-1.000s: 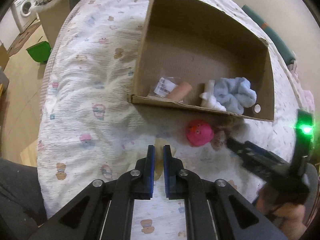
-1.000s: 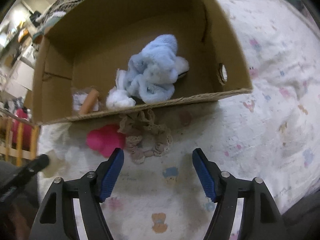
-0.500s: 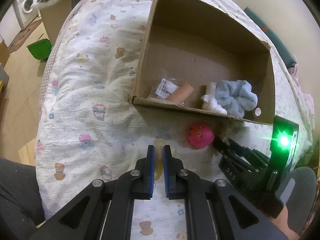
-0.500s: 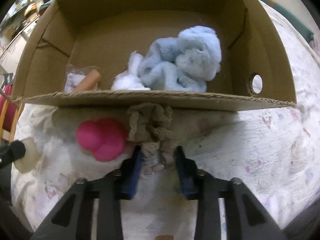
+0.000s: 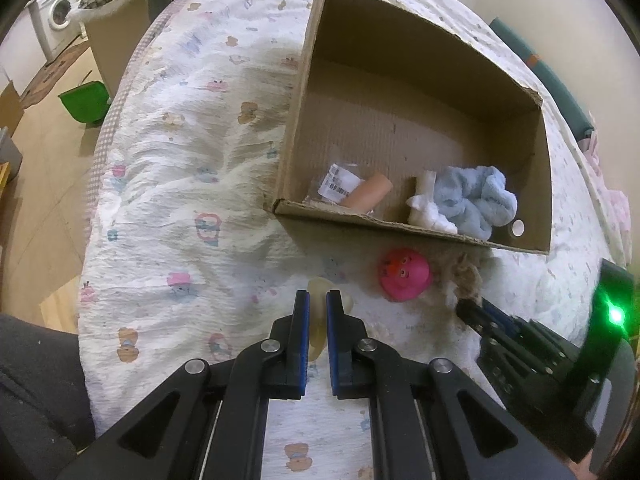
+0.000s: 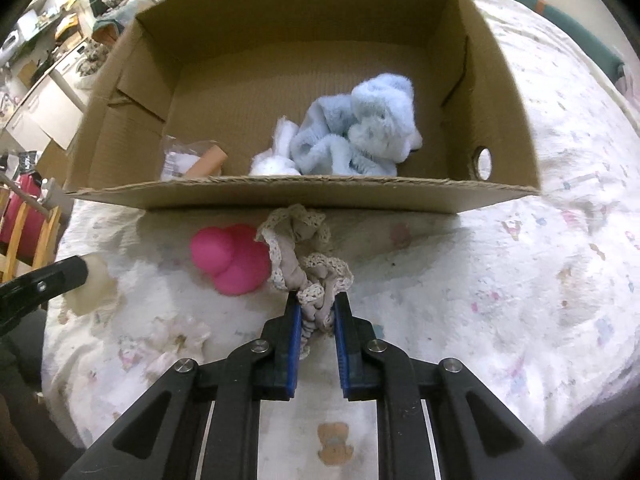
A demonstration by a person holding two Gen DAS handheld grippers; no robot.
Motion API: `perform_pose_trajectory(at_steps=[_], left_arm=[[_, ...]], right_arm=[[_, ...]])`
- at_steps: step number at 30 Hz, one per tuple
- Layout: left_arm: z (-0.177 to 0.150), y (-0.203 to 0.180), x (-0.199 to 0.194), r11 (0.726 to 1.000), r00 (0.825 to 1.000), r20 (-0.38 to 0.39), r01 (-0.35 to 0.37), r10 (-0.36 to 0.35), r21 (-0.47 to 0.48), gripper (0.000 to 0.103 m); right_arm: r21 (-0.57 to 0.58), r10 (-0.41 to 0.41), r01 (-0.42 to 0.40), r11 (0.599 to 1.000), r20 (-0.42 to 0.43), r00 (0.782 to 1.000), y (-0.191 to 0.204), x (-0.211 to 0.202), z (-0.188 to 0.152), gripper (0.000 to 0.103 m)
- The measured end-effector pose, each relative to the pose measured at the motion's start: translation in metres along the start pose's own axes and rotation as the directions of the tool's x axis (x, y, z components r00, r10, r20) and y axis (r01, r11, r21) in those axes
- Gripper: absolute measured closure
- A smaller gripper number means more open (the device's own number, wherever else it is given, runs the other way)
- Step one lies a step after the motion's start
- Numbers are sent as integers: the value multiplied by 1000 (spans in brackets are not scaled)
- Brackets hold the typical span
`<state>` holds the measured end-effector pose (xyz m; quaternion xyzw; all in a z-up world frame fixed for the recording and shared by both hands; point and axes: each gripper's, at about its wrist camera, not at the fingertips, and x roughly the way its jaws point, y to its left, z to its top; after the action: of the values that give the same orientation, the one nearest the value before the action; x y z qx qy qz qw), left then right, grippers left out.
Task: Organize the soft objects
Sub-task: 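Grasp the beige lace scrunchie with the right gripper and lift it, then carry the scrunchie over the box and open the right gripper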
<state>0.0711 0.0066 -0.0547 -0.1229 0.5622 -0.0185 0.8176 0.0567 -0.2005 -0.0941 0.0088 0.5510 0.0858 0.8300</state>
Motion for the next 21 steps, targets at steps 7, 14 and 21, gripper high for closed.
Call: perform_pose_trajectory(at_steps=[7,14,21], left_arm=[[1,-2,-8,1000,999,50,-20,19,16,95],[2,-8,-26,998,990,141,-38,31,48,95],[-4,-18,-45,993,975,223,-51,26,106,95]], right_arm=[[35,38,-39,999,32,999,-7,-25,-13,86],[37,74,-79,996,119,990,-11,-55,-13,86],[8,105,-110,994,226,968,-6,-92,-2,86]])
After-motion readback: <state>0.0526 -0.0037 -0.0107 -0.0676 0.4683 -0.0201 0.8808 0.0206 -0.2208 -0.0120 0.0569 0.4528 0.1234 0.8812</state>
